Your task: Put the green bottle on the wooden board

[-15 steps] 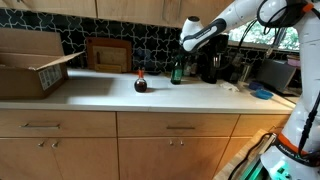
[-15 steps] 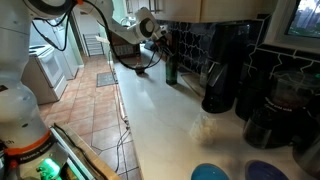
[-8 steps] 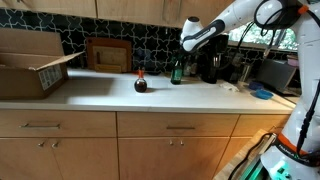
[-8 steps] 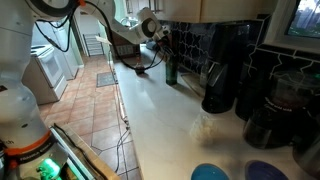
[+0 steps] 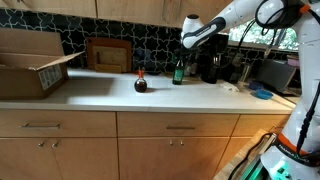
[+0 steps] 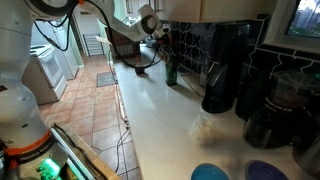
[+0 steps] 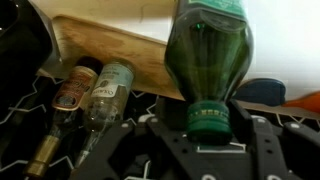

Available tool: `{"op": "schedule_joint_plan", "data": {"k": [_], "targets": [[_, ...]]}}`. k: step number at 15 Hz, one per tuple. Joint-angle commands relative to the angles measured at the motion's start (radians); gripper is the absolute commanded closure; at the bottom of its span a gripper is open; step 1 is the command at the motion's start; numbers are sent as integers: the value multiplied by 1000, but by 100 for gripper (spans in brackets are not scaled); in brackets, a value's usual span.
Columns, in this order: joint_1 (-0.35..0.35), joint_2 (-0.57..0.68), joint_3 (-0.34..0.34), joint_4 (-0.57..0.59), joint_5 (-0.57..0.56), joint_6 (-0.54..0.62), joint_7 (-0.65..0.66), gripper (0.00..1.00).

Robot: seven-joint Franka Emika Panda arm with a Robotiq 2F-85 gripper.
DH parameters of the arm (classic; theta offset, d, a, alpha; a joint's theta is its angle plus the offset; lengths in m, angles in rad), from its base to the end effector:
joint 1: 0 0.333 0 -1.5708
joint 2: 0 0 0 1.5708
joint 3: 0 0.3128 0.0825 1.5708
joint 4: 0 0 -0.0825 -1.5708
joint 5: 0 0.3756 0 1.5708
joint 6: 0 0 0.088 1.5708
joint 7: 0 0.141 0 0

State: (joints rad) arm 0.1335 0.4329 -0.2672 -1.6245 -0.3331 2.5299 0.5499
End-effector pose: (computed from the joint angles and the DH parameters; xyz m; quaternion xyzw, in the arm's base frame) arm 0.7147 -0.0740 0.4042 0.9371 -0.1922 0.2642 0.1233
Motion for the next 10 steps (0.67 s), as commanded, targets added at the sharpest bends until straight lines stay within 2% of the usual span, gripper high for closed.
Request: {"op": "schedule_joint_plan", "data": {"k": [1,3,5,7,8,9,10], "targets": [[-2,-27,4,-2,-21,-94,-3,12],[-7,-39,12,-4,-14,-127,2,10],[-8,-46,18,-3,-10,-158,15,20],[-12,-50,28,-1,-1,-179,24,23],[-15,-51,36,0,12,-185,31,31],[-17,-50,41,0,18,-185,40,28],[-24,-49,50,0,32,-181,40,32]]}}
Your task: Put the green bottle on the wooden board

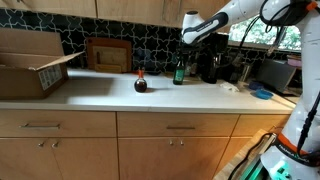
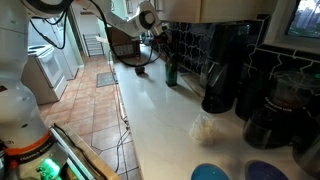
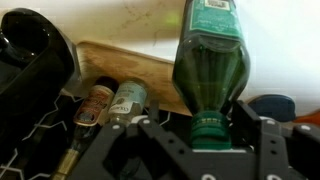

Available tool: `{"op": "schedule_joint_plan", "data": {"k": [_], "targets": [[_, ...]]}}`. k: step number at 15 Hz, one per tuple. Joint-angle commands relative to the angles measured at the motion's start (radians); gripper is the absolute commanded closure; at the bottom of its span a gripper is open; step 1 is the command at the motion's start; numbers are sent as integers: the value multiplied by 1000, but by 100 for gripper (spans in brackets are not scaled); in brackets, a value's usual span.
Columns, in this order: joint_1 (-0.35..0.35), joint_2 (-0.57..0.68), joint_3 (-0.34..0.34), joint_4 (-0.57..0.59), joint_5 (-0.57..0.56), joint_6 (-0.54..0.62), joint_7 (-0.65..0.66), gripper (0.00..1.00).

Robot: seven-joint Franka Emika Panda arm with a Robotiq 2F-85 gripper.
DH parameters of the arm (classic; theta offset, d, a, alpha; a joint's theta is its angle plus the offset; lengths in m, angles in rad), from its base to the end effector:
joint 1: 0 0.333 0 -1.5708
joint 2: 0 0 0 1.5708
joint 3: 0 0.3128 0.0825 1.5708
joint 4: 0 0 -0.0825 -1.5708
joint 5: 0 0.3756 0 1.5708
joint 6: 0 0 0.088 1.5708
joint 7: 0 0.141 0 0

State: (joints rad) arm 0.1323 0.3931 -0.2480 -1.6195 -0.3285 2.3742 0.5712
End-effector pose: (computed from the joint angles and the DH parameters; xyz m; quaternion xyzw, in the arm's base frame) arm 0.6993 -0.0720 0.4136 0.9427 -0.2183 0.2150 0.1321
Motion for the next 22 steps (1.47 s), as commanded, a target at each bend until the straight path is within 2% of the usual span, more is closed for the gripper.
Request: {"op": "schedule_joint_plan", "data": {"k": [1,2,3,4,16,17,18,20,22], "targets": [[-24,-7,33,-5,30,-21,28,38],[-27,-7,38,-4,34,-20,31,37],[-31,-6,43,-5,40,-11,32,44],[-34,-4,46,-4,44,-1,38,41],[-49,-2,47,-4,57,66,80,45],[-49,-4,47,-6,56,60,78,51],[-48,-4,45,-7,50,62,79,70],[-47,-7,44,-9,46,74,80,86],[-45,-7,42,-9,41,88,87,89]]}}
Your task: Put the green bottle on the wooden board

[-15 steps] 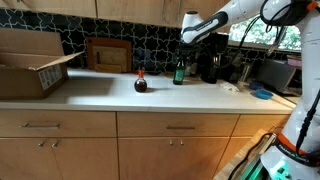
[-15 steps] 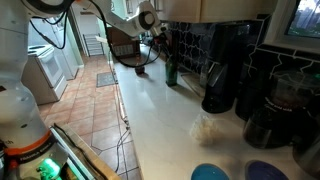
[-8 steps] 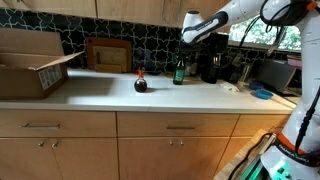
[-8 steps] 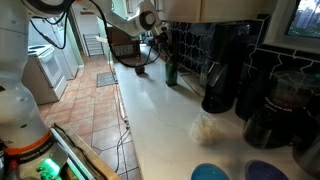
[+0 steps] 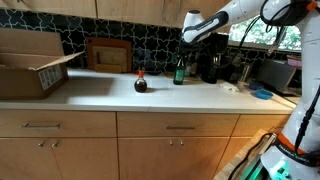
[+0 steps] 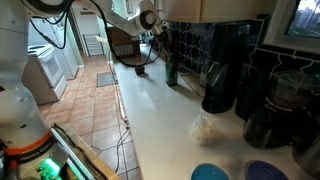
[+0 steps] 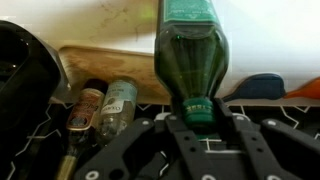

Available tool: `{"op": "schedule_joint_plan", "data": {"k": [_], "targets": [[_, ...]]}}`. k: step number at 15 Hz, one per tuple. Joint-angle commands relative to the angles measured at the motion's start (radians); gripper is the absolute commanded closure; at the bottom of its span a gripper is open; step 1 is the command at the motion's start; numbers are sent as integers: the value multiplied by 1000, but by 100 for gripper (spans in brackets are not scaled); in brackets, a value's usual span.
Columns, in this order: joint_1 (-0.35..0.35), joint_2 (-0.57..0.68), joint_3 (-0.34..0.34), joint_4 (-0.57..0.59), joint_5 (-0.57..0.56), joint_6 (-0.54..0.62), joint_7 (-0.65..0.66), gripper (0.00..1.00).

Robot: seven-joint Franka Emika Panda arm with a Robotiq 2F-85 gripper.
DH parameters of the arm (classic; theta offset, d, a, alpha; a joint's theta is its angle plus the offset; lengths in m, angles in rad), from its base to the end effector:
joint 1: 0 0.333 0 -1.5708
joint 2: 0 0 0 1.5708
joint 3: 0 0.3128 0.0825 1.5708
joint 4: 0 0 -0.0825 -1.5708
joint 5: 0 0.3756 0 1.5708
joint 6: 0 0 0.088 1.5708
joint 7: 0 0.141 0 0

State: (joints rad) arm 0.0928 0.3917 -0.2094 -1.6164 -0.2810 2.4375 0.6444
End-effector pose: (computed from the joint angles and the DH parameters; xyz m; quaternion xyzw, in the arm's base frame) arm 0.7057 -0.0713 0.4213 0.9292 -0.2635 0.2437 0.0878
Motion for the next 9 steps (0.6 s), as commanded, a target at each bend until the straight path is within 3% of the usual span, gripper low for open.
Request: {"op": "schedule_joint_plan", "data": {"k": [1,9], "targets": [[-6,-5,4,-14,-9,48,13,89],[2,30,-25,-1,-5,215,58,89]]}}
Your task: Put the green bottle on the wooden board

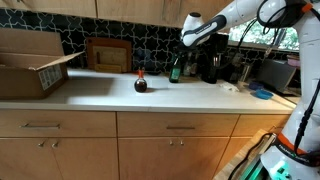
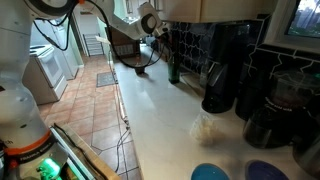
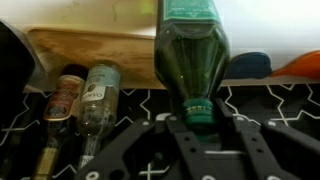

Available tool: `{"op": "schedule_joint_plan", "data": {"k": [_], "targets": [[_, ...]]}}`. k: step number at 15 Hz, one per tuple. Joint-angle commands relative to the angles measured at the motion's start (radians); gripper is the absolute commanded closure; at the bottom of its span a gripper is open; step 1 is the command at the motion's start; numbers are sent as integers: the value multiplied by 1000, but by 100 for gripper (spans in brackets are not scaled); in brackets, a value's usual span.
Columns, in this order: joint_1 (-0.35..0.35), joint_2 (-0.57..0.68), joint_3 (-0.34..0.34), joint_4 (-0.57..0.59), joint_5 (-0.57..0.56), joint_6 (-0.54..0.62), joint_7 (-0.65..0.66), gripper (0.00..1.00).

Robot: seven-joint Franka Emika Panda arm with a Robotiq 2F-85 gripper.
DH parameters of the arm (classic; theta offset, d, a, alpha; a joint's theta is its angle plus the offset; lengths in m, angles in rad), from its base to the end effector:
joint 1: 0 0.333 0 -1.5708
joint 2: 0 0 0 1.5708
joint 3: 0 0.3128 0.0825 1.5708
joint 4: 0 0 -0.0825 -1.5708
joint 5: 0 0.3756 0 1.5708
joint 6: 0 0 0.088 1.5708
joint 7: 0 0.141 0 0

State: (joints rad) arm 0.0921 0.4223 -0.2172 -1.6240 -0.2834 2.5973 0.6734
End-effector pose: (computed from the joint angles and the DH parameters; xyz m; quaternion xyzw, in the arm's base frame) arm 0.7200 -0.0688 0.4178 0.9159 -0.2598 0.2990 0.0646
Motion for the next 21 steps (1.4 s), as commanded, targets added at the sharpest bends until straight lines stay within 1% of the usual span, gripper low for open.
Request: {"op": "schedule_joint_plan", "data": {"k": [1,8,15,21], "targets": [[5,-1,-22,5,-2,64,36,89],[13,-17,-56,7,-11,107,77,89],[46,25,-124,45,-83,140,153,89],[82,58,-195,58,-154,243,247,89]]}}
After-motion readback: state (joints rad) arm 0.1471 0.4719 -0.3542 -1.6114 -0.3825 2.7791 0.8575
